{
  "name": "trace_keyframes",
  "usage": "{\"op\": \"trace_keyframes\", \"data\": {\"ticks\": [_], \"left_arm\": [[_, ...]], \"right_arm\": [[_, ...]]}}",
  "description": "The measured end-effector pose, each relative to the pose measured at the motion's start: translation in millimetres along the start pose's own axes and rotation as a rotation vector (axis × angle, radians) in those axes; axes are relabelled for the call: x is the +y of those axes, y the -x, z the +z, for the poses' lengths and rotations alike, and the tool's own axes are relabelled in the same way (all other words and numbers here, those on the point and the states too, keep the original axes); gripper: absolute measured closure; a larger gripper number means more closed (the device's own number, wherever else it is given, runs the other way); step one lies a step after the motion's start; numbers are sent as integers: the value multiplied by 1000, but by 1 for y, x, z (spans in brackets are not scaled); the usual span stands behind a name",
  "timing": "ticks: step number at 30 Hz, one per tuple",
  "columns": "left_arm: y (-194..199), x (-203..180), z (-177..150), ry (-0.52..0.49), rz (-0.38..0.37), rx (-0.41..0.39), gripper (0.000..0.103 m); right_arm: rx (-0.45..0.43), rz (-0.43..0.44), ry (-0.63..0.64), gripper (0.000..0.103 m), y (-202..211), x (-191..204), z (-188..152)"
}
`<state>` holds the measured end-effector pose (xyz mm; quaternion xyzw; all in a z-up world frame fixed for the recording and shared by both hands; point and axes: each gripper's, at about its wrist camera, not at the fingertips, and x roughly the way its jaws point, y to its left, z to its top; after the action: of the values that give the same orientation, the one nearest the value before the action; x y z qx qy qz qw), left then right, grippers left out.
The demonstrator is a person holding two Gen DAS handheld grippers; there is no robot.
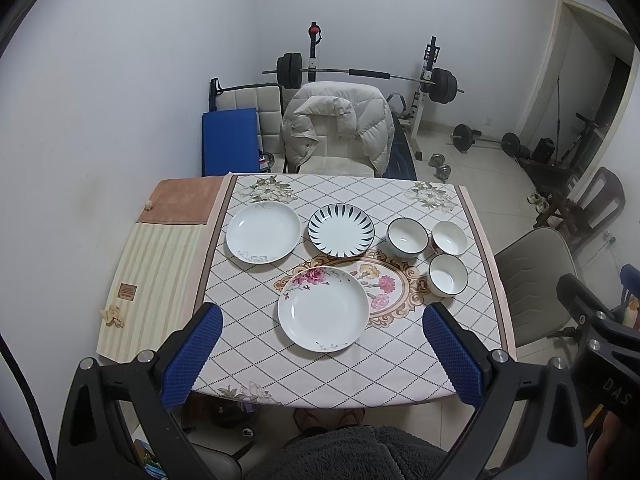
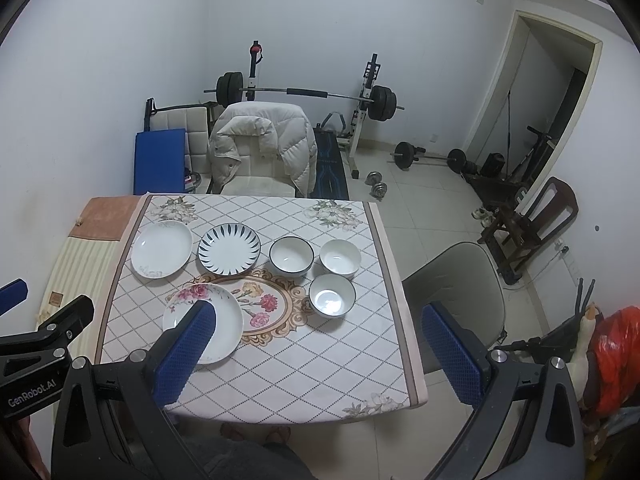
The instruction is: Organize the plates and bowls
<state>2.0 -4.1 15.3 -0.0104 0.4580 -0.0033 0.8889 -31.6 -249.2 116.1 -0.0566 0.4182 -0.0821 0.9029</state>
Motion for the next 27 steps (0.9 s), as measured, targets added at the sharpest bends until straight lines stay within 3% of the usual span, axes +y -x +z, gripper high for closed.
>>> {"op": "trace_keyframes", "data": {"ticks": [27], "left_arm": [[-3, 3, 1, 0, -2, 2, 1]], "right_arm": [[6, 2, -17, 0, -11, 0, 1]]}}
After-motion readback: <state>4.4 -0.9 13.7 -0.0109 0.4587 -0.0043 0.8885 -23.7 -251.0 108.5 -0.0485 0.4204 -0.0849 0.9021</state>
